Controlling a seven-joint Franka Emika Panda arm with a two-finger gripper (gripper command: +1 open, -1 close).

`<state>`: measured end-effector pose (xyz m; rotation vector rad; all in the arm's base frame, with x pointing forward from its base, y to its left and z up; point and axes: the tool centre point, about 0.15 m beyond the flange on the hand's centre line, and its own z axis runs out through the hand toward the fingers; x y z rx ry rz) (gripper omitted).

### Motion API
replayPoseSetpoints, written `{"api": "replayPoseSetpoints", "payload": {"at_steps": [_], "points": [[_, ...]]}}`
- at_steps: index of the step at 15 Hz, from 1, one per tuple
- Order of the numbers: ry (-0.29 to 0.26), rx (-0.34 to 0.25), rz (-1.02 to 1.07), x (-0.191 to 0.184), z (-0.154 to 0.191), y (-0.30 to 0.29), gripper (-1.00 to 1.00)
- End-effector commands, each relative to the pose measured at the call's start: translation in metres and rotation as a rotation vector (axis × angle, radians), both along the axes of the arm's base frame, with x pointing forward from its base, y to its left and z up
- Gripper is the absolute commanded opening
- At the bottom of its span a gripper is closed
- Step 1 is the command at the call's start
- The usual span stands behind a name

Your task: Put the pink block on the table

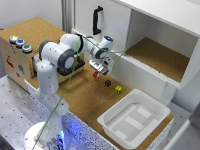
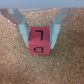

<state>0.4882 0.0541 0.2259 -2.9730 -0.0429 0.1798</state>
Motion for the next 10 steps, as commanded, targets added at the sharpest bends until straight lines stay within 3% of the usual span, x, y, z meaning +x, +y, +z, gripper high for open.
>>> {"api": "replayPoseSetpoints", "payload": {"at_steps": [1, 4, 10], "points": [[0.011, 0.016, -0.032, 0.012, -0.009, 0.015, 1.0], [-0.025, -0.003, -0.044, 0.003, 0.016, 0.014, 1.0], [-0.025, -0.003, -0.044, 0.003, 0.016, 0.014, 1.0]]}}
